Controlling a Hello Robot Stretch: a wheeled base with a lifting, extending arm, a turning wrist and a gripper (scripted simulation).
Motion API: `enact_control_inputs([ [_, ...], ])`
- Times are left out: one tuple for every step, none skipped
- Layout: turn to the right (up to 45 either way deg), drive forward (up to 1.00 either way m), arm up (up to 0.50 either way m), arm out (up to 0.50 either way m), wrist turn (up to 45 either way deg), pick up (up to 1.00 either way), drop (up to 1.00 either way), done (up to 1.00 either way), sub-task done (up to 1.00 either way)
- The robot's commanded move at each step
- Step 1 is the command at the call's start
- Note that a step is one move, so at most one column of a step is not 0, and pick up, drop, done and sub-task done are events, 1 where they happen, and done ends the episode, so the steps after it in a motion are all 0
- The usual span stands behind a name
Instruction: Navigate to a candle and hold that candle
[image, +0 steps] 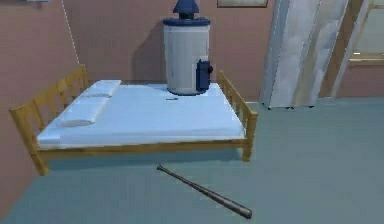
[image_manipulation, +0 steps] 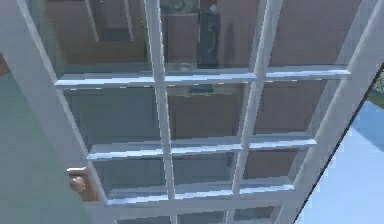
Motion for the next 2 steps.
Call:
enact_control_inputs([
  [0.0, 0.50, 0.00, 0.00, 0.0, 0.00, 0.00, 0.00, 0.00],
  [45.0, 0.00, 0.00, 0.00, 0.0, 0.00, 0.00, 0.00, 0.00],
])
